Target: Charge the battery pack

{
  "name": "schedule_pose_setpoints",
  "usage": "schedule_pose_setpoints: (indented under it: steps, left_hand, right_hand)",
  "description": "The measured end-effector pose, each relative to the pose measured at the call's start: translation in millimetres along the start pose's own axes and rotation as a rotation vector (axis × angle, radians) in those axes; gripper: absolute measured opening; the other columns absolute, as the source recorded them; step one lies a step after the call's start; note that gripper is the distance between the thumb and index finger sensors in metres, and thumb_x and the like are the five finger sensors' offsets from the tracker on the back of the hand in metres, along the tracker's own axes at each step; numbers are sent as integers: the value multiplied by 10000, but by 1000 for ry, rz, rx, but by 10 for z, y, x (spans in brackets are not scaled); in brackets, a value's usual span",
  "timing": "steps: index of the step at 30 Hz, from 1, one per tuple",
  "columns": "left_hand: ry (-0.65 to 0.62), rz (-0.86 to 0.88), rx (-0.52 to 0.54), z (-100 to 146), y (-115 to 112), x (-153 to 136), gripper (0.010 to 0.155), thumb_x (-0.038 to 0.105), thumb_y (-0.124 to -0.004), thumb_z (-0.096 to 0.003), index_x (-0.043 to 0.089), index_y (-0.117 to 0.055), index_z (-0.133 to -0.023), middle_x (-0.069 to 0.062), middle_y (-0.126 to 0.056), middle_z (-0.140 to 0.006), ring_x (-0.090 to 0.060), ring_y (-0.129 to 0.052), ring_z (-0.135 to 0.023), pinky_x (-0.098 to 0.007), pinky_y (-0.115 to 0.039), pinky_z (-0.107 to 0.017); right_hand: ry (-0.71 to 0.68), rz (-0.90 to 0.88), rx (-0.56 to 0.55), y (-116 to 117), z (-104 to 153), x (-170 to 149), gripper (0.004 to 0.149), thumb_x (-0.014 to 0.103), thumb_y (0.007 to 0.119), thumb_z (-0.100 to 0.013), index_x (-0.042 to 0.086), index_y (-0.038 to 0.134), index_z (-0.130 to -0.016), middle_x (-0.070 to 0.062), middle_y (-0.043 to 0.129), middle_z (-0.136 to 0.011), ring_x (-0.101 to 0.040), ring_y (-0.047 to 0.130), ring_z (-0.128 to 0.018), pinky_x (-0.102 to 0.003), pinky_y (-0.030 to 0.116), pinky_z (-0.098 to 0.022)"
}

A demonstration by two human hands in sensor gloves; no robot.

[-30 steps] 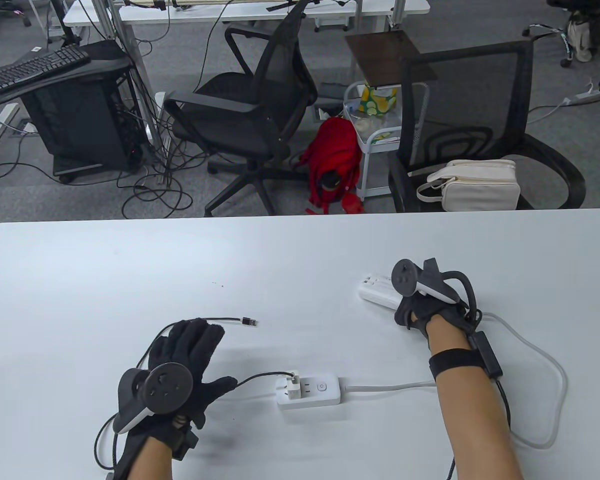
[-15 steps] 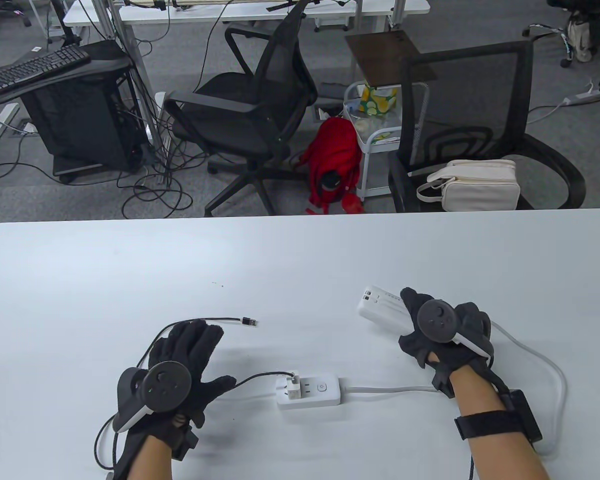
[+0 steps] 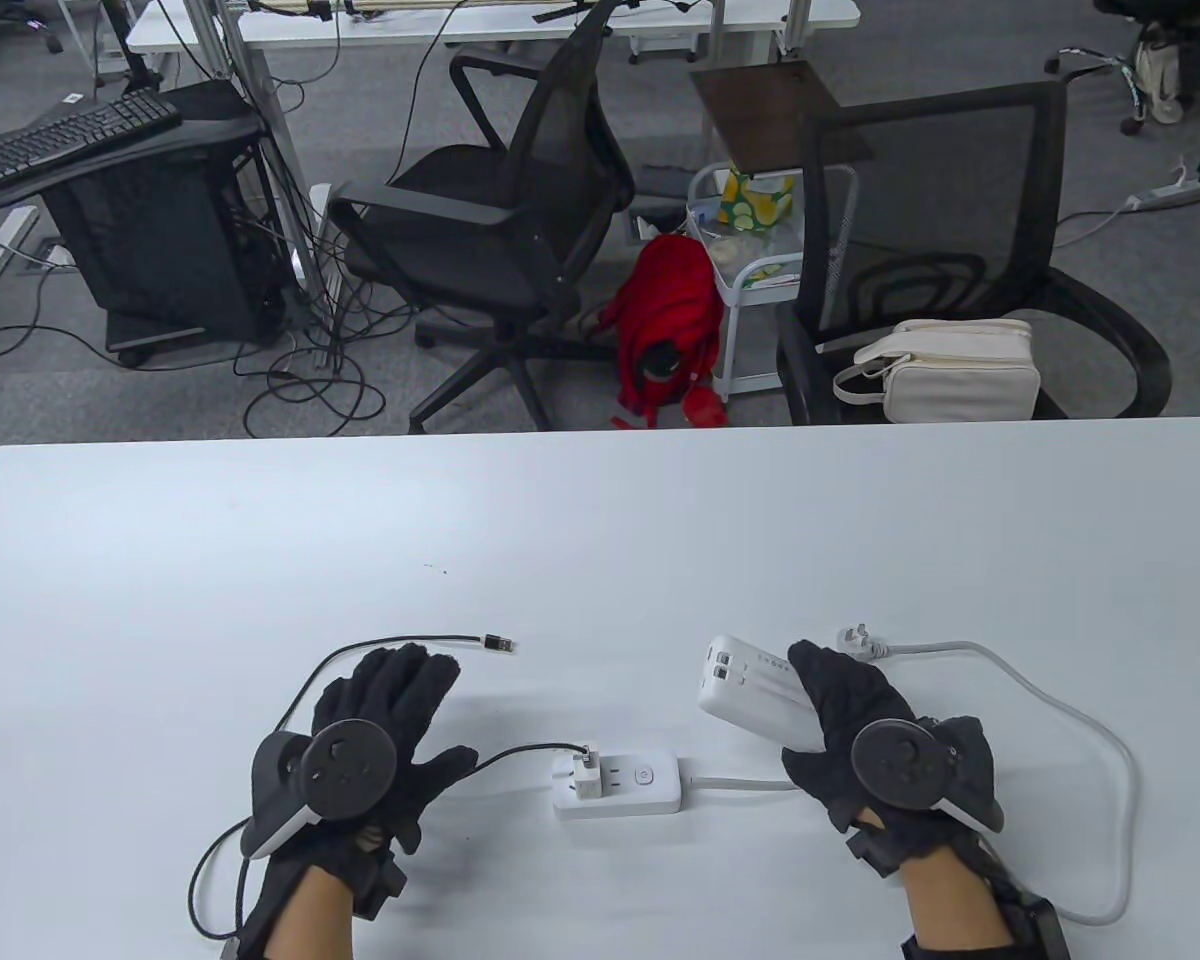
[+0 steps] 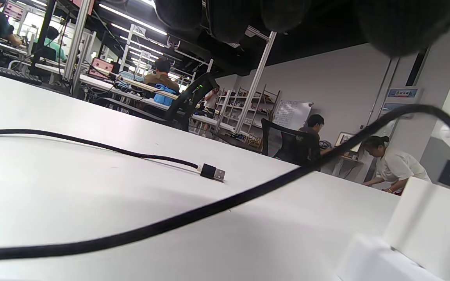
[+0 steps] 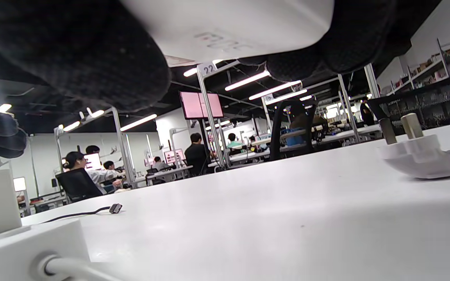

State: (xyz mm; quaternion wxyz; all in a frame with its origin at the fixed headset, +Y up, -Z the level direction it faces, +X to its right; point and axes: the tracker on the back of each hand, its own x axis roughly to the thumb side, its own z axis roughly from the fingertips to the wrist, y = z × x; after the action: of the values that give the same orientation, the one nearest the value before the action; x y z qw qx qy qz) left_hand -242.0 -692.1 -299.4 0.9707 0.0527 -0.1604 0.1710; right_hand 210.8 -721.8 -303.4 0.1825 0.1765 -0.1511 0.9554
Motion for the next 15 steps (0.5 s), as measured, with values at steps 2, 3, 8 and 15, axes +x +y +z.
schedule_pose_setpoints:
  steps: [2,3,8,15]
  left_hand:
    - [8,39,10,-15,9,-15,748,546,-740,-505,281,-472,-1151,-146,-456,-1219,-505,-437,-1155,-748,-370,-768]
    - [11,60,28,-27,17,-24,736,542,-734,-509,283,-482,-1150,-144,-462,-1219,-503,-443,-1156,-748,-373,-768]
    - [77,61,31,-154,53,-126,724,541,-740,-508,289,-510,-1146,-131,-496,-1218,-493,-471,-1159,-750,-369,-775]
    - [168,24,4,-303,50,-323,735,555,-758,-501,283,-529,-1144,-130,-531,-1209,-494,-516,-1144,-755,-375,-770]
  right_hand:
    - [-10,-10,11,4,26,-3,1081,712,870,-124,234,445,-996,-73,490,-1033,-412,637,-933,-591,664,-680]
    - [-10,-8,5,1,40,-7,1082,709,873,-124,233,445,-997,-73,489,-1033,-414,634,-933,-594,662,-679]
    - [-10,-19,-2,-7,60,-17,1080,718,863,-130,239,436,-999,-66,482,-1035,-404,631,-938,-586,662,-685]
    - [3,-35,3,-10,48,-34,1076,720,862,-135,243,436,-1000,-61,482,-1036,-399,630,-941,-584,662,-687]
